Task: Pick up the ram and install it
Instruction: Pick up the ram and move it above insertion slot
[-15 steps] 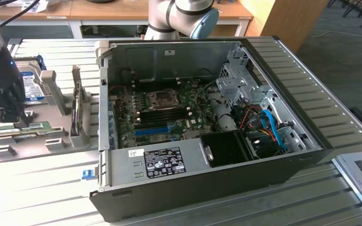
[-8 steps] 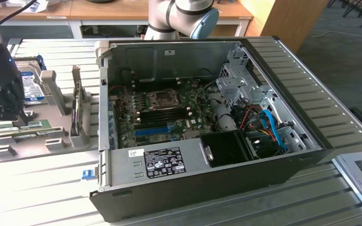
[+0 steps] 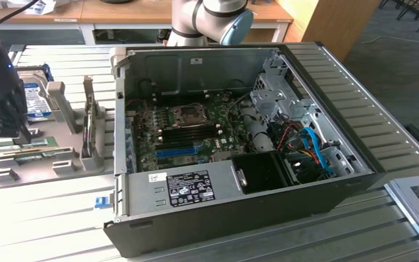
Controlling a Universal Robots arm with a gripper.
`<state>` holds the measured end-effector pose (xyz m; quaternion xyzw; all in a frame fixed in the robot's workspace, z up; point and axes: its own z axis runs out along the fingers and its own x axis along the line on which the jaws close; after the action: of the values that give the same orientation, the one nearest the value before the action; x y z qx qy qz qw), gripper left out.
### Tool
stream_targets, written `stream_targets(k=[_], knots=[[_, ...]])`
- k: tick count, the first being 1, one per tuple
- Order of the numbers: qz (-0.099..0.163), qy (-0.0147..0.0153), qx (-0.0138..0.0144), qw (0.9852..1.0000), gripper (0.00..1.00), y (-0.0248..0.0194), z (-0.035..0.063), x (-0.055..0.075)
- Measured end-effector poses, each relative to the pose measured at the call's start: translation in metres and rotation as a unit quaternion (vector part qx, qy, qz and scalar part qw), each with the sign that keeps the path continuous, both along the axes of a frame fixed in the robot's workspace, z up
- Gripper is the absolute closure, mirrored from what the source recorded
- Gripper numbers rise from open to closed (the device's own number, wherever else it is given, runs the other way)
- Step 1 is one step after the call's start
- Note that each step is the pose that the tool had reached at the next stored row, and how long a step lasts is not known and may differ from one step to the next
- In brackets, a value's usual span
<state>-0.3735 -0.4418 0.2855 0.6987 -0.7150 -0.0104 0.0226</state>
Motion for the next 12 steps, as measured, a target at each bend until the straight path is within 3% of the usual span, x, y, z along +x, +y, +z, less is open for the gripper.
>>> stream_targets(k=[12], knots=[[0.0,-0.0001,0.0001,1.0,0.88,0.0,0.0101,0.0004]])
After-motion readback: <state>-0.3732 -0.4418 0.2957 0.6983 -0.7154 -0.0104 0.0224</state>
